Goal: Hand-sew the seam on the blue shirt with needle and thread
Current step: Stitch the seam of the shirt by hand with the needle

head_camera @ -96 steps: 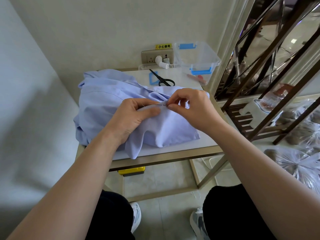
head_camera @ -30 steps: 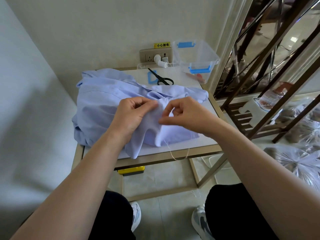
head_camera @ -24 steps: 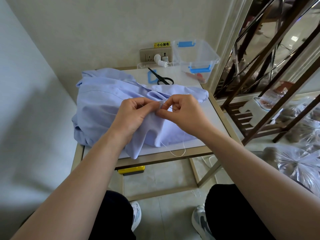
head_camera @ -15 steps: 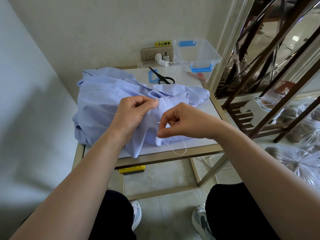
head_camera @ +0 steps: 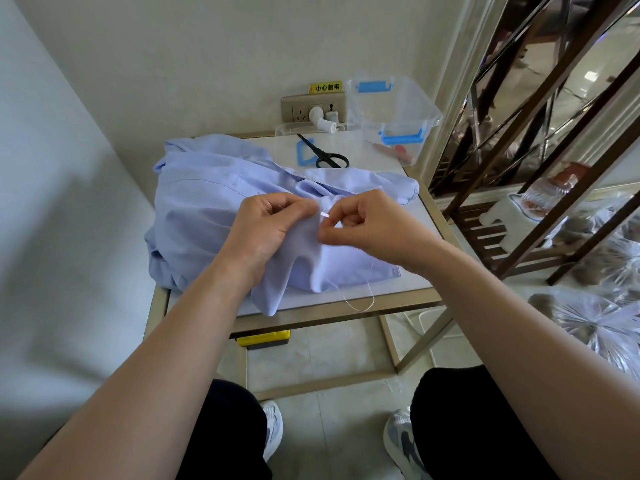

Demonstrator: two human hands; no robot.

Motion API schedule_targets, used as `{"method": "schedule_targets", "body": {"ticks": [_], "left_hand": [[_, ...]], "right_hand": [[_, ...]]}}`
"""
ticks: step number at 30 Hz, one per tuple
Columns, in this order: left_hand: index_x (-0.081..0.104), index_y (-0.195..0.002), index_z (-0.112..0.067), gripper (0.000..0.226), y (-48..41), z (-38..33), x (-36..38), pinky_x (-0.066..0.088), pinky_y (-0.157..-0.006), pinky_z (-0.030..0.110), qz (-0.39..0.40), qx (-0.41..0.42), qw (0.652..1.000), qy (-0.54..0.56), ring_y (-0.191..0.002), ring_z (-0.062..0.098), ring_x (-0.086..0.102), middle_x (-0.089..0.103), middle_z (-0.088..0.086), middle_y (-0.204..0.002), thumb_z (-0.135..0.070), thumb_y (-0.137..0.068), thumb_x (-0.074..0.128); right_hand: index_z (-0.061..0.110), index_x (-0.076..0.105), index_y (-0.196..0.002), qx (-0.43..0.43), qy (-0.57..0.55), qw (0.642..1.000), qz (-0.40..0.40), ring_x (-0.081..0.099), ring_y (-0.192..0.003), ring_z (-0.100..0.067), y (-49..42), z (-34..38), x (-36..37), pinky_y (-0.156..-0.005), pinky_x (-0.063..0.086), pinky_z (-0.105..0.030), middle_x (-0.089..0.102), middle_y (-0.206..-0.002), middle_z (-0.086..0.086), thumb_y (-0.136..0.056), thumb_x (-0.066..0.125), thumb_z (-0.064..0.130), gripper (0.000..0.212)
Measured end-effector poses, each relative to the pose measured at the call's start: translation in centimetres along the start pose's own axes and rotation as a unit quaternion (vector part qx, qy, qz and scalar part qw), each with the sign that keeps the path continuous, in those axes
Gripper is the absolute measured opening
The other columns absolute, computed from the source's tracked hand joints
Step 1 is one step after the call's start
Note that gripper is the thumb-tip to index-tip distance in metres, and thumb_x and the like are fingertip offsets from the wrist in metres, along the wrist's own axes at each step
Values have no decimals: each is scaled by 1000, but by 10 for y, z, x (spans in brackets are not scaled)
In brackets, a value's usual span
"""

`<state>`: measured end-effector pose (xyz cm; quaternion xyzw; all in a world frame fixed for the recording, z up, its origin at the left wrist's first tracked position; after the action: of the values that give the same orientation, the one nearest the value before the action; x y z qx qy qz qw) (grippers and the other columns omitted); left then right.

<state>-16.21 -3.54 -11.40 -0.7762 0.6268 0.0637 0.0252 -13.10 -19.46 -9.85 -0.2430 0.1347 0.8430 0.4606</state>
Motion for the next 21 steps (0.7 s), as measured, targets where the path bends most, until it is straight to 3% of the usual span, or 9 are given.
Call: {"method": "schedule_targets", "body": {"ticks": [2,4,8,13,16,21], "left_hand": [[74,-69,-21,17,-2,1,-1,41,-71,21,-6,1,1000,-3,-70,7,51,59,-1,-68,-21,-86,72],[75,-71,-21,15,-2,0,-1,42,-71,16,-4,2,1000,-8,-71,4,53,61,-4,-68,-21,-86,72],[76,-68,-22,18,-2,2,-1,45,-73,23,3,2,1000,3,-71,7,55,64,-2,-69,-22,-86,72],[77,-73,-19,15,-1,1,0,46,-75,32,36,-11,999,5,-73,15,57,66,8,-76,-22,-86,72],[77,-77,-15,14,2,-1,2,47,-76,30,54,0,999,-5,-74,13,59,70,8,-78,-19,-87,70],[77,-84,-17,7,1,-3,-3,47,-77,28,72,27,996,-55,-77,9,61,74,7,-84,-19,-87,72]], "right_hand": [[12,74,-79,-5,31,990,140,25,-49,-8,9,6,3,-48,22,-14,30,-50,8,-83,76,18,8],[10,74,-81,-4,44,979,199,24,-48,-9,14,7,4,-48,22,-14,28,-50,7,-83,76,18,9],[13,72,-84,24,30,997,69,23,-48,-8,5,-3,-5,-48,21,-16,28,-52,5,-83,77,22,10],[11,66,-98,16,-41,993,-110,22,-42,-7,-1,-7,-19,-43,22,-16,27,-46,7,-89,67,11,9],[17,66,-107,13,-64,994,-82,23,-43,-7,-3,-7,-13,-43,23,-13,27,-48,7,-94,64,19,13],[-7,60,-90,26,-43,997,-62,21,-40,-6,-7,-15,-11,-42,20,-12,24,-42,14,-93,66,22,30]]}}
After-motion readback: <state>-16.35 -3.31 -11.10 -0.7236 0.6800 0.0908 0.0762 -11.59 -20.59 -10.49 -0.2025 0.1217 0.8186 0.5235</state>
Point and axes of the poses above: each hand's wrist, its own y-axis away from the middle knuckle, its own x-axis out of the palm, z = x × y, the point moved 3 cm from there along -y, towards the middle knuckle
